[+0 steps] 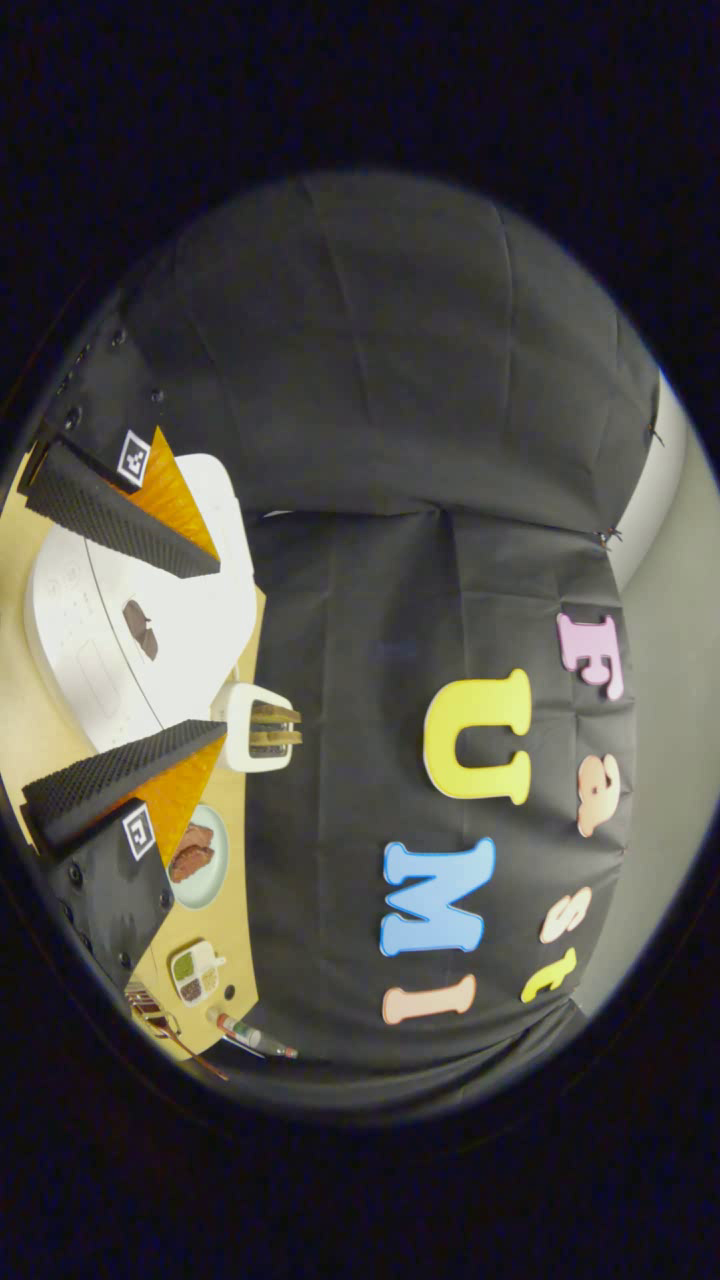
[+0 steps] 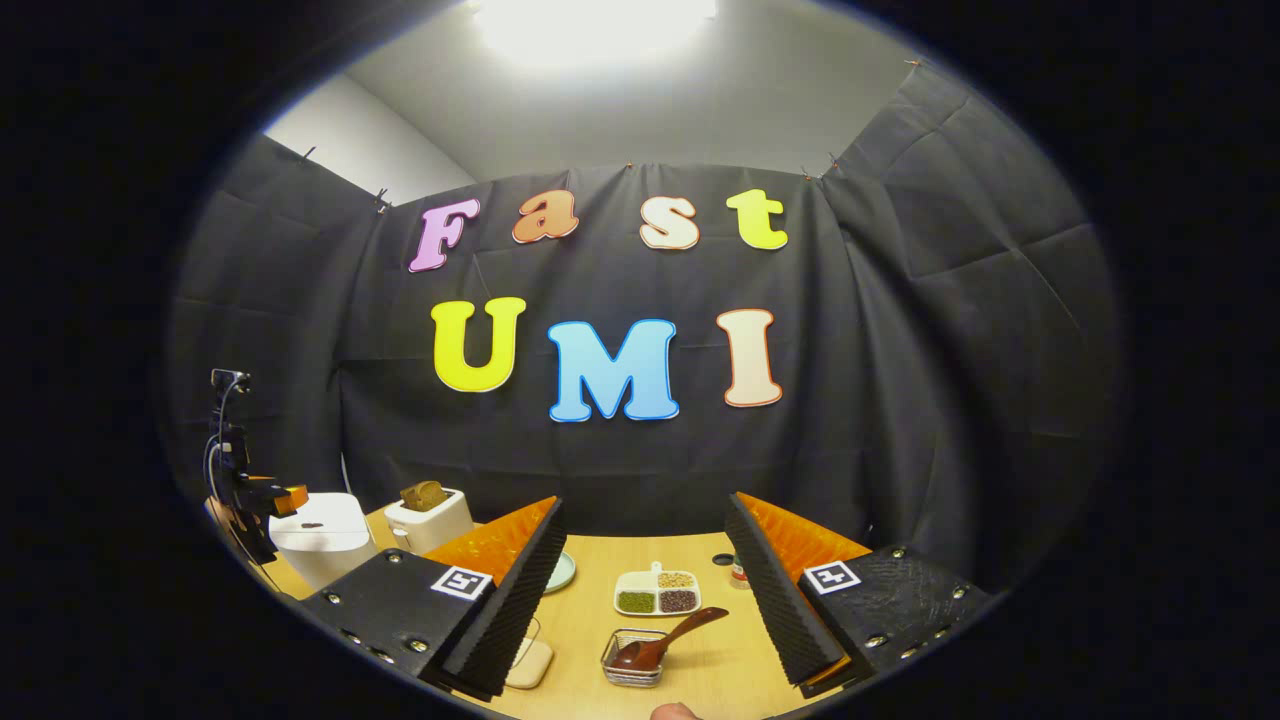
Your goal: Close the left gripper, press the button to open the rice cooker; take a wooden spoon from the chopstick holder with the right hand, scoop a spoonful of rice and pour it into the rice cooker, then put the wooden spoon back into the chopstick holder.
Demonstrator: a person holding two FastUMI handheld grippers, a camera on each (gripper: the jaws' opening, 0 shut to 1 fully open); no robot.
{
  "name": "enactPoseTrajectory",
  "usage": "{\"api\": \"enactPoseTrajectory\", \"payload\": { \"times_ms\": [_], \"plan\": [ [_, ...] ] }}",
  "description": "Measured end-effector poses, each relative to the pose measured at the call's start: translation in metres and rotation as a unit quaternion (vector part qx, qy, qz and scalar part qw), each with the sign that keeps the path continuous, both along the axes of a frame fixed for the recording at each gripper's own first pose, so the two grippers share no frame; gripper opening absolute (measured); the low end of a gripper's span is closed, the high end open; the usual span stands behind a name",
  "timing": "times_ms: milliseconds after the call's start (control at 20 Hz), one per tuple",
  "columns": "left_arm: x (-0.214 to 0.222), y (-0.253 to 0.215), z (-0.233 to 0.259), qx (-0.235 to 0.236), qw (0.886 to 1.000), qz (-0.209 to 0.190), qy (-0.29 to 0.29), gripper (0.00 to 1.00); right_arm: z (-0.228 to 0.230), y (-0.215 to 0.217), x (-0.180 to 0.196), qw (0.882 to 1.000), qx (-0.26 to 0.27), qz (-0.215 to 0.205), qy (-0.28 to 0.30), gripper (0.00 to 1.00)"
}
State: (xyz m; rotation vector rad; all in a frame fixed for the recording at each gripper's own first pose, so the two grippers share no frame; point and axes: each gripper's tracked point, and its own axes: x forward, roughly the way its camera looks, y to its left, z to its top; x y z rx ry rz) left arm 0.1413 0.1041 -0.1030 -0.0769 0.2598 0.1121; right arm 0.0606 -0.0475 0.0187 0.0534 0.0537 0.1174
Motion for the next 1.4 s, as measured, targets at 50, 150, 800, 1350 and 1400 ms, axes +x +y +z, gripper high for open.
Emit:
{"api": "enactPoseTrajectory", "payload": {
  "times_ms": [50, 150, 800, 1350, 1400],
  "plan": [
    [-0.01, -0.004, 0.016, 0.006, 1.0, -0.007, -0.016, 0.95, 0.003, 0.006, 0.001, 1.0, 0.002, 0.003, -0.003, 0.98],
    [-0.028, -0.013, 0.039, 0.014, 0.999, -0.021, -0.038, 0.99, 0.007, 0.015, 0.004, 1.0, -0.001, 0.008, -0.013, 0.98],
    [-0.102, -0.061, 0.107, -0.007, 0.99, -0.06, -0.128, 0.99, 0.012, 0.057, -0.003, 0.999, 0.002, 0.01, -0.048, 0.98],
    [-0.121, -0.053, 0.129, 0.004, 0.986, -0.063, -0.151, 0.98, 0.023, 0.085, -0.01, 0.997, 0.011, 0.028, -0.071, 0.98],
    [-0.121, -0.053, 0.129, 0.008, 0.986, -0.063, -0.152, 0.98, 0.023, 0.089, -0.011, 0.997, 0.013, 0.03, -0.07, 0.98]
  ]
}}
